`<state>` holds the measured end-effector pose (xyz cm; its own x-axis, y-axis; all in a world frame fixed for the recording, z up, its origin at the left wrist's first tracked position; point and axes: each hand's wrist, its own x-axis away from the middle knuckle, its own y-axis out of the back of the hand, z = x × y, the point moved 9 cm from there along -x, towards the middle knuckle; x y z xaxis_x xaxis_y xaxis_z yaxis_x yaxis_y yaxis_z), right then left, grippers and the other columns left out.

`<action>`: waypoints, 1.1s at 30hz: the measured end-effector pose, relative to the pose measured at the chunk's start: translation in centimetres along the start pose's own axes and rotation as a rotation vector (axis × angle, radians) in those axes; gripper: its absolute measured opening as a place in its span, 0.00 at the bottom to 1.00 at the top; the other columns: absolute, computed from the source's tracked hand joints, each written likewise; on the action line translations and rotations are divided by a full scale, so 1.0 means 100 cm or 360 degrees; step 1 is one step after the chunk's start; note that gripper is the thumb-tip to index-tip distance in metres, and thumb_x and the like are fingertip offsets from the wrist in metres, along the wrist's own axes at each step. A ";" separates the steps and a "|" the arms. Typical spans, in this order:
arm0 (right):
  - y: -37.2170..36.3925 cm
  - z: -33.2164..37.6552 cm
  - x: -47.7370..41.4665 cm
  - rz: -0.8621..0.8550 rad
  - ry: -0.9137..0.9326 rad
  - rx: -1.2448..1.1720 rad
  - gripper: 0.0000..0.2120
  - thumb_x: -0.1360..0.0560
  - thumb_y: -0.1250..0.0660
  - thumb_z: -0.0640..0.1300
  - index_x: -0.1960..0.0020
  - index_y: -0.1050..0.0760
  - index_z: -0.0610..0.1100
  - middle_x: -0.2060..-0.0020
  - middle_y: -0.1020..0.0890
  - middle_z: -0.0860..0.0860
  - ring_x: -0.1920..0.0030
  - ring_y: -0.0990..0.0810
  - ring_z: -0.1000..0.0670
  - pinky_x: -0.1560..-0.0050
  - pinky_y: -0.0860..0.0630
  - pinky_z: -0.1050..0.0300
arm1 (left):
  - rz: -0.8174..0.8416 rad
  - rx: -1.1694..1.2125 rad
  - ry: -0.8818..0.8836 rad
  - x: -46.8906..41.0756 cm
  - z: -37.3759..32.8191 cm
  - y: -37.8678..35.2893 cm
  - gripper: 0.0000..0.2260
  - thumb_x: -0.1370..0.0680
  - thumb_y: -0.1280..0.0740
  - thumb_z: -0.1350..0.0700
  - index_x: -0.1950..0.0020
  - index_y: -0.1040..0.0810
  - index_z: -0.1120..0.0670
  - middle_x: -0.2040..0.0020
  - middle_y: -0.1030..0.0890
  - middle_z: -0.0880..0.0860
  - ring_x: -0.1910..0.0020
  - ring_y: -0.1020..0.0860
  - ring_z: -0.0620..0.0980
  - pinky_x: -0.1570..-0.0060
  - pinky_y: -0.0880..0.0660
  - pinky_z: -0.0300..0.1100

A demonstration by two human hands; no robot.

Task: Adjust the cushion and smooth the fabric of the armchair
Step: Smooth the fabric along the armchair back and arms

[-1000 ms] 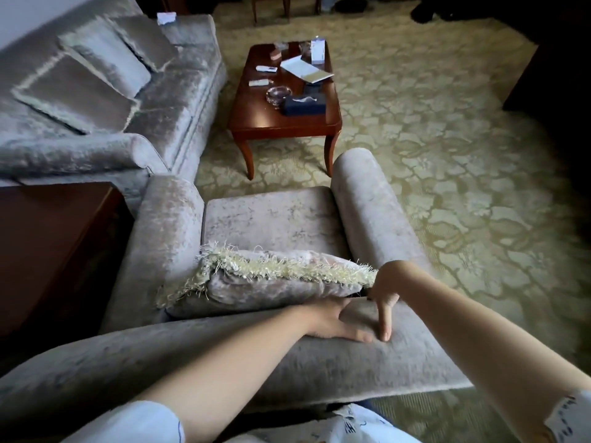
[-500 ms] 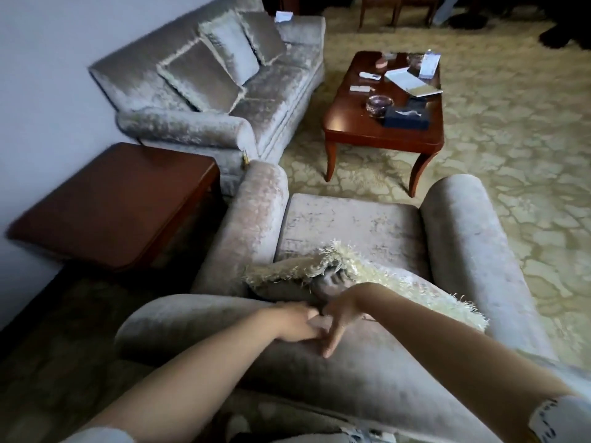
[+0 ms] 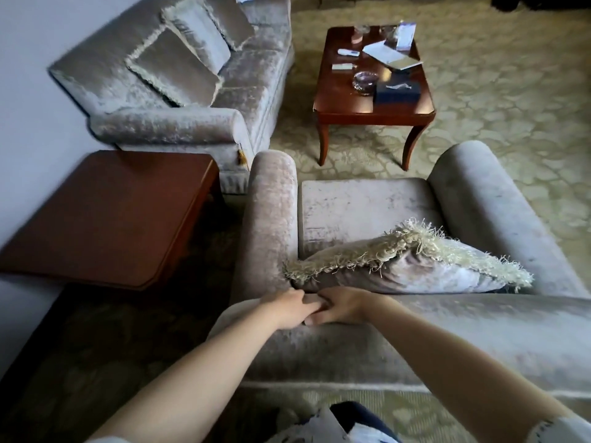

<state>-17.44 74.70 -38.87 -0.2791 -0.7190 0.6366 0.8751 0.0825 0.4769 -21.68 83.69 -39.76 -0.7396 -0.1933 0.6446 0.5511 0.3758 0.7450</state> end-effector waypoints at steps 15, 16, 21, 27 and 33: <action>-0.005 0.004 -0.012 -0.0077 -0.0015 0.0258 0.45 0.42 0.41 0.79 0.36 0.30 0.51 0.37 0.25 0.47 0.39 0.25 0.44 0.41 0.28 0.50 | -0.0054 0.0086 0.0073 -0.003 0.019 -0.002 0.15 0.21 0.45 0.45 0.40 0.28 0.50 0.38 0.25 0.59 0.42 0.26 0.59 0.47 0.28 0.52; -0.005 0.005 -0.012 -0.0073 0.0012 0.0255 0.43 0.42 0.41 0.79 0.36 0.29 0.53 0.38 0.24 0.47 0.40 0.25 0.44 0.42 0.28 0.50 | -0.0046 0.0071 0.0079 -0.005 0.020 -0.005 0.16 0.21 0.45 0.45 0.38 0.28 0.50 0.37 0.26 0.58 0.42 0.26 0.58 0.47 0.28 0.52; 0.002 0.003 -0.020 0.0009 0.0121 0.0234 0.33 0.30 0.41 0.71 0.35 0.30 0.49 0.35 0.27 0.45 0.35 0.28 0.42 0.37 0.32 0.47 | 0.0010 0.0151 0.0157 -0.017 0.030 -0.007 0.33 0.29 0.51 0.34 0.32 0.30 0.50 0.30 0.30 0.54 0.34 0.30 0.54 0.39 0.32 0.48; 0.008 0.000 -0.028 0.0062 0.0143 0.0207 0.31 0.26 0.41 0.65 0.32 0.32 0.44 0.32 0.30 0.43 0.33 0.32 0.43 0.33 0.37 0.47 | 0.0033 0.0124 0.0141 -0.021 0.029 0.000 0.31 0.24 0.50 0.37 0.29 0.33 0.54 0.28 0.33 0.55 0.30 0.33 0.53 0.33 0.36 0.47; 0.008 -0.003 -0.032 0.0044 0.0175 0.0184 0.26 0.26 0.43 0.64 0.39 0.28 0.46 0.37 0.26 0.44 0.37 0.28 0.43 0.37 0.33 0.47 | 0.0006 0.0128 0.0151 -0.021 0.032 0.000 0.32 0.25 0.50 0.36 0.28 0.34 0.53 0.28 0.33 0.55 0.31 0.33 0.53 0.33 0.36 0.46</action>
<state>-15.69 76.83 -40.71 -0.2050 -0.7862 0.5830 0.8287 0.1774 0.5308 -21.36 87.01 -41.73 -0.6957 -0.2750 0.6636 0.5184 0.4473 0.7288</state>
